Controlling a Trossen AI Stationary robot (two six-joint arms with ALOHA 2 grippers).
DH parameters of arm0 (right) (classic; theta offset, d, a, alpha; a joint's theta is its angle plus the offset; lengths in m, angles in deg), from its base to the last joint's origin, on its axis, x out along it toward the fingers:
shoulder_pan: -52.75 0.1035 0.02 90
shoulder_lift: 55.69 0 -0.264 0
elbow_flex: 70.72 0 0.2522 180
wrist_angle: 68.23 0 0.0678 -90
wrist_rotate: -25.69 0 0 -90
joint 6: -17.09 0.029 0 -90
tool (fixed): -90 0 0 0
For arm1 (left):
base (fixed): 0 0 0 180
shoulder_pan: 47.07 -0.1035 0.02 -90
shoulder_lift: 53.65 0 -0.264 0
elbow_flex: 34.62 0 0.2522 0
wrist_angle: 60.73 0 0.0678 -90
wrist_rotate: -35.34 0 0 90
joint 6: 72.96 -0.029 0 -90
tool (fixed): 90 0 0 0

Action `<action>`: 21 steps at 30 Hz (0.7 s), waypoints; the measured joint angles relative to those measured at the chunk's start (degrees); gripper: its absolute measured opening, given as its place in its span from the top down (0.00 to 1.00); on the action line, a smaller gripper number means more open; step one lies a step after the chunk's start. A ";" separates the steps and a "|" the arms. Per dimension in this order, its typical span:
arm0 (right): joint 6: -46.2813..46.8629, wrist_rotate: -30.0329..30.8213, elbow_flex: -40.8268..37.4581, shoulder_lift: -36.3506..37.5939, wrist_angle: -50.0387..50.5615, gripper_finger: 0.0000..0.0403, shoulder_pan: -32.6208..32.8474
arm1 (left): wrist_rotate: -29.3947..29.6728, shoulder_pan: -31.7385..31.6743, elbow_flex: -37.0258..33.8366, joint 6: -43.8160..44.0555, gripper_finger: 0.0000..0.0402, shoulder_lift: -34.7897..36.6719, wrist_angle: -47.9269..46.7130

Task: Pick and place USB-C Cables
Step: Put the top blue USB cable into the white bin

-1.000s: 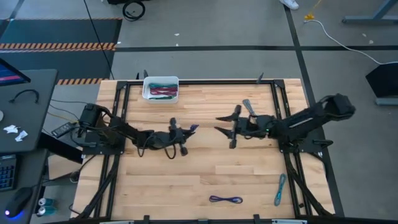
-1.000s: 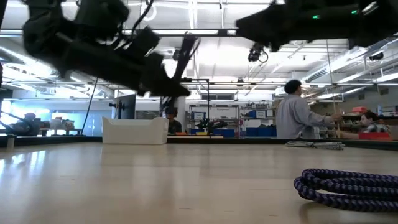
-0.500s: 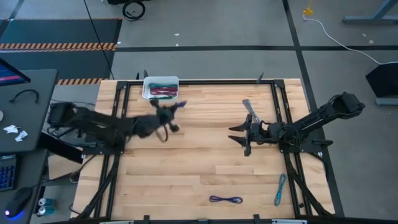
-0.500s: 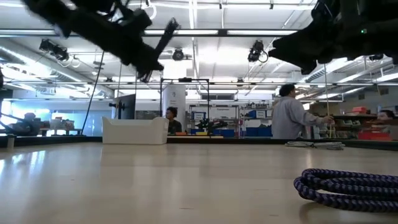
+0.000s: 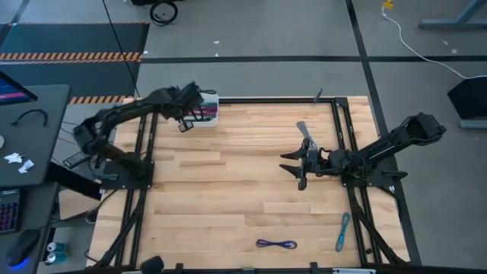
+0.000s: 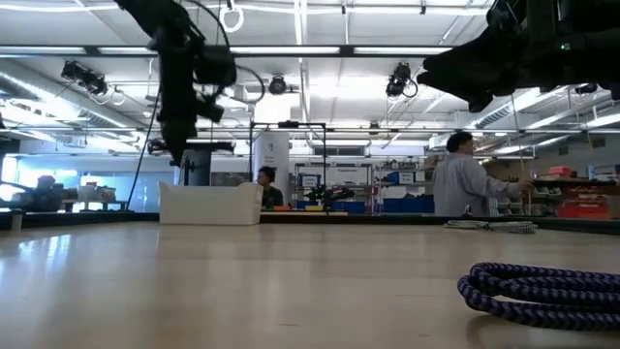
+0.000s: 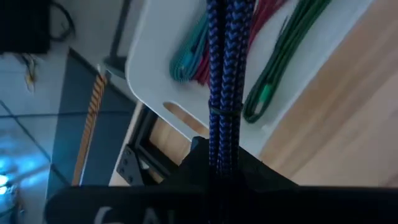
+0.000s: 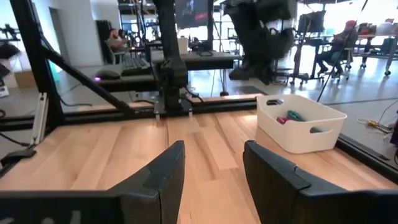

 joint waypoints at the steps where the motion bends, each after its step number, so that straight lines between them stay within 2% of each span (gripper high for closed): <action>1: 0.24 0.00 0.00 -0.05 -0.09 0.58 0.00 | -0.01 -0.93 0.23 -1.04 0.94 -1.58 -0.19; 7: 0.25 0.02 0.00 -0.28 0.02 0.58 -0.02 | -0.05 -2.98 0.25 -7.13 0.94 -8.61 1.29; 13: 0.25 0.00 0.00 -0.28 -0.01 0.58 -0.07 | -0.27 -3.04 0.25 -13.57 0.92 -12.86 7.28; 17: 0.28 0.00 0.00 -0.28 0.00 0.58 -0.07 | -4.63 -2.84 0.30 -16.92 0.92 -14.24 10.67; 21: 0.44 0.00 0.00 -0.28 0.00 0.58 -0.07 | -6.05 -2.74 0.28 -20.45 0.91 -15.26 11.77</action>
